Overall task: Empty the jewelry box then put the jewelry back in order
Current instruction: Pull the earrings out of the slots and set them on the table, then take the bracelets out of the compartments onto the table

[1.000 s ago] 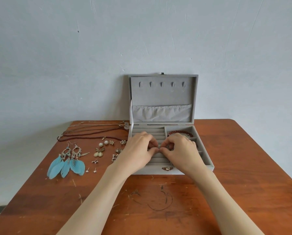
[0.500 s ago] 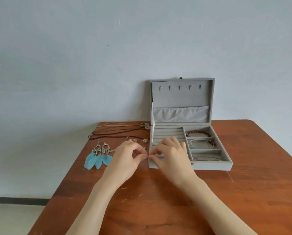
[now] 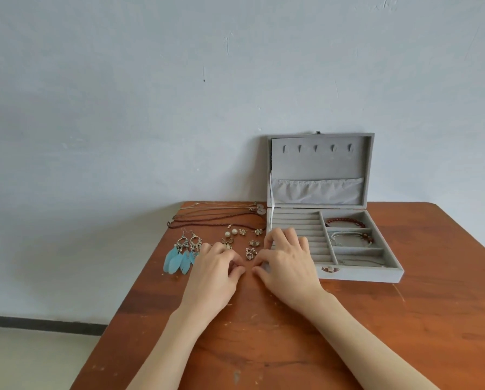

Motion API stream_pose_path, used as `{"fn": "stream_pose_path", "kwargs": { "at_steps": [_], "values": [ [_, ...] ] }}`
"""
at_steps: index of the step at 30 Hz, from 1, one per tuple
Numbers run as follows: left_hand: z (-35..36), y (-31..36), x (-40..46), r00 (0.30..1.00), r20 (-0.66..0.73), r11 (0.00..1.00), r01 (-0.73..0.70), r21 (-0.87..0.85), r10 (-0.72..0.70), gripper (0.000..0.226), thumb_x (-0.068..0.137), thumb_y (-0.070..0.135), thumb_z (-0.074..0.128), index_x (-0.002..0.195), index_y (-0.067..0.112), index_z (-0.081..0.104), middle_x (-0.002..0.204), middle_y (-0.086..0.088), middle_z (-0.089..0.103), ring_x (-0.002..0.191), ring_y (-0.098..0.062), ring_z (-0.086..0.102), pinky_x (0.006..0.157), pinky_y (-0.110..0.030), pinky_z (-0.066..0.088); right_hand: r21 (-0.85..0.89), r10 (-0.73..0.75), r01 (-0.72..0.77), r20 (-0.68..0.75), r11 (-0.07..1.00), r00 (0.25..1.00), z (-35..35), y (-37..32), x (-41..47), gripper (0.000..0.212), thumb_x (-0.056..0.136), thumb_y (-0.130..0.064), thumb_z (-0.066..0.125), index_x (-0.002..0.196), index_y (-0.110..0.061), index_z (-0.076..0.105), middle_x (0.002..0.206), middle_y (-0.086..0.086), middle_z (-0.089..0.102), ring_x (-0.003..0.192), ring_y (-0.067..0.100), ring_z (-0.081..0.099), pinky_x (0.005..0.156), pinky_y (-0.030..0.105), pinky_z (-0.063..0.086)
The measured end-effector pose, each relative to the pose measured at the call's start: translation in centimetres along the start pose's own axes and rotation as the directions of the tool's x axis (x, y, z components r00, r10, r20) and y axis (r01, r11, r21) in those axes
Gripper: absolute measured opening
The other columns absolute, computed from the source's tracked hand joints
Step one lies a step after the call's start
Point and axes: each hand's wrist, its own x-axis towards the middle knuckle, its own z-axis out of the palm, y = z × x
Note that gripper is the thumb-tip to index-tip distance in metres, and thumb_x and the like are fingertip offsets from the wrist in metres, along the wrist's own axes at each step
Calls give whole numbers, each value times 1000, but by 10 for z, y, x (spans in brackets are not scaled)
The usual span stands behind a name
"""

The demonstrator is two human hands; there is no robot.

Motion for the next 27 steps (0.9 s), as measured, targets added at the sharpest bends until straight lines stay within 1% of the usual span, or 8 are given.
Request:
{"fn": "stream_pose_path", "kwargs": {
  "at_steps": [3, 6, 9, 13, 16, 20, 23, 27],
  "values": [
    [-2, 1, 0, 1000, 10, 999, -24, 22, 24, 16, 89, 32, 57, 100, 24, 63, 92, 13, 45, 99, -9, 36, 85, -18, 31, 44, -7, 8, -22, 999, 1000, -1, 2, -2, 21, 87, -37, 52, 99, -27, 67, 113, -5, 47, 109, 19, 38, 88, 31, 26],
    [-6, 8, 1, 998, 10, 996, -70, 58, 70, 19, 90, 34, 53, 105, 24, 60, 98, 12, 49, 99, -10, 39, 86, -23, 38, 174, -2, 11, -48, 985, 999, -8, 5, -4, 17, 88, -31, 55, 96, -22, 66, 103, -5, 50, 102, 17, 41, 89, 27, 32],
    [-11, 22, 6, 990, -10, 985, -137, 103, 139, 20, 91, 36, 50, 106, 25, 58, 100, 12, 51, 99, -9, 41, 84, -23, 36, 263, 20, -2, -68, 965, 997, -21, 15, -11, 14, 88, -26, 56, 94, -16, 65, 94, -4, 51, 96, 16, 45, 88, 25, 36],
    [-10, 48, 17, 978, -25, 972, -201, 118, 205, 19, 92, 35, 46, 107, 26, 55, 99, 13, 50, 96, -8, 44, 77, -18, 31, 241, 69, -44, -98, 969, 993, -44, 42, -21, 14, 89, -22, 55, 97, -14, 64, 93, -1, 56, 94, 17, 51, 85, 26, 39],
    [1, 72, 26, 971, -16, 967, -236, 95, 239, 21, 93, 36, 45, 109, 26, 54, 101, 13, 50, 96, -7, 45, 76, -17, 31, 218, 117, -87, -131, 972, 985, -60, 66, -27, 13, 89, -19, 56, 95, -12, 64, 87, -2, 58, 90, 18, 53, 82, 28, 41],
    [22, 102, 40, 963, 20, 961, -269, 63, 268, 24, 94, 37, 43, 114, 25, 53, 109, 11, 52, 103, -7, 47, 83, -18, 35, 145, 179, -155, -172, 977, 969, -71, 101, -36, 14, 90, -21, 54, 96, -15, 65, 86, -6, 58, 88, 16, 53, 77, 25, 35],
    [36, 117, 55, 963, 26, 960, -269, 79, 267, 25, 95, 36, 42, 115, 25, 52, 113, 10, 52, 105, -9, 46, 85, -20, 36, 109, 222, -207, -158, 972, 962, -72, 126, -36, 16, 91, -26, 50, 98, -19, 63, 90, -7, 59, 89, 15, 51, 79, 28, 36],
    [52, 130, 81, 969, 36, 963, -246, 113, 243, 28, 96, 33, 41, 117, 22, 55, 115, 6, 52, 109, -12, 44, 87, -24, 36, 96, 262, -249, -153, 964, 953, -68, 152, -21, 19, 93, -25, 48, 99, -19, 64, 96, -5, 58, 94, 16, 48, 84, 29, 35]
  ]
}}
